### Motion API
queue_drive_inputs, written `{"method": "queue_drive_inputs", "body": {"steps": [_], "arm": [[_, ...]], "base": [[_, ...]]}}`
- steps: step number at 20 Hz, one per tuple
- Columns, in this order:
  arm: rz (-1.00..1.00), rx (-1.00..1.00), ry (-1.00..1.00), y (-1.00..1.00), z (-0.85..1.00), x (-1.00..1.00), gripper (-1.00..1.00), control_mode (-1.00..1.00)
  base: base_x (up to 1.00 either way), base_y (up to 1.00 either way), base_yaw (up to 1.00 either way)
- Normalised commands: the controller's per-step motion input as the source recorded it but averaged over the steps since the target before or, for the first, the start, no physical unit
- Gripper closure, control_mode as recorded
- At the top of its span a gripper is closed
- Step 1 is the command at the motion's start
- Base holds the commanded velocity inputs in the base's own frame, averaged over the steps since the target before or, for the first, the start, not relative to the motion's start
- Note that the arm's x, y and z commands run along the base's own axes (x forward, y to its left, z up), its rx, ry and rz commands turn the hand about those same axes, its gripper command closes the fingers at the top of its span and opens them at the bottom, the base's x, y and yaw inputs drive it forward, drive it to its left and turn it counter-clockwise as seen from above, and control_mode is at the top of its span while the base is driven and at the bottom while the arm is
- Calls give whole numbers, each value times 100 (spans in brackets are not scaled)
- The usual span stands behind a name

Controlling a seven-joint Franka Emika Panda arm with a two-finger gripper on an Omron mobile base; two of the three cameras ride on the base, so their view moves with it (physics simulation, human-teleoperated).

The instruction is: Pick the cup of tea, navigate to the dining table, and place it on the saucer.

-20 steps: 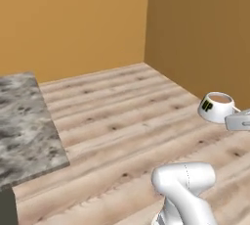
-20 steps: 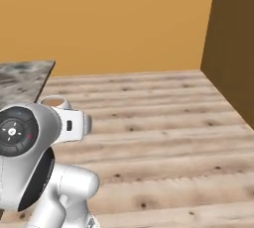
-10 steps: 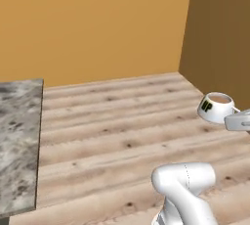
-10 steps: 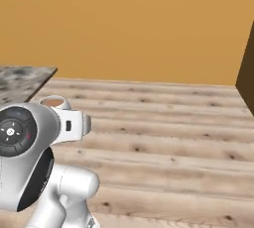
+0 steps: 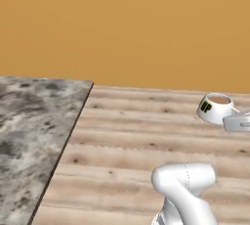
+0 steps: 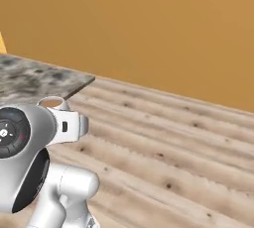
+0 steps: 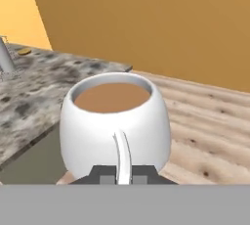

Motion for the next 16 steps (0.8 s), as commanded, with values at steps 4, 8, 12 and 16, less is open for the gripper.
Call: {"method": "queue_drive_inputs", "body": {"steps": [4,8,12,16], "arm": [[0,0,0,0,0,0,100,100],[0,0,0,0,0,0,100,100],[0,0,0,0,0,0,100,100],[0,0,0,0,0,0,100,100]], "base": [[78,-24,81],[38,-74,60],[42,-100,43],[65,-100,42]]}}
